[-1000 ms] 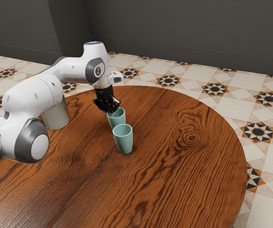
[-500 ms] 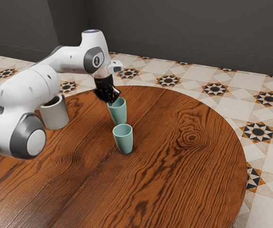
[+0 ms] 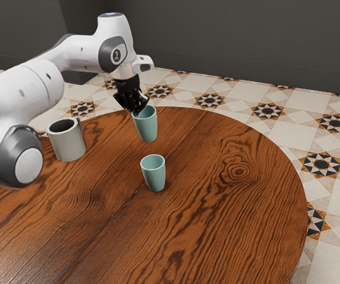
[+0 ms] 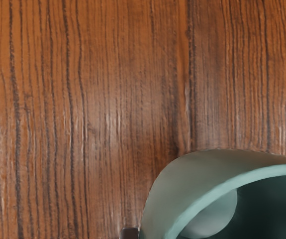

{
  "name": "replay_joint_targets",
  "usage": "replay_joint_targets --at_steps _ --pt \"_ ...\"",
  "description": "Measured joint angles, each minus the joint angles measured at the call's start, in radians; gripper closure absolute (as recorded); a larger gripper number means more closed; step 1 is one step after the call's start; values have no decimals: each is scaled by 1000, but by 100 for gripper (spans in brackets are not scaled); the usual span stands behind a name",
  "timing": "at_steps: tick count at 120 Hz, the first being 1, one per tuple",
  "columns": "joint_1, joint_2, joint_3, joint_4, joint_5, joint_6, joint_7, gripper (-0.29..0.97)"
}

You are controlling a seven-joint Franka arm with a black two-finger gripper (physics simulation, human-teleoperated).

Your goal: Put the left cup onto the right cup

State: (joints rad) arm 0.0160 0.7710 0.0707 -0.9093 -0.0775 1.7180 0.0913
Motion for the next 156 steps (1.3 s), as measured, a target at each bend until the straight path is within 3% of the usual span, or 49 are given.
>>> replay_joint_targets --at_steps 109,156 --pt "-93 -300 35 -440 -10 92 -5 79" --pt "-117 -339 34 -524 -10 145 -8 79"
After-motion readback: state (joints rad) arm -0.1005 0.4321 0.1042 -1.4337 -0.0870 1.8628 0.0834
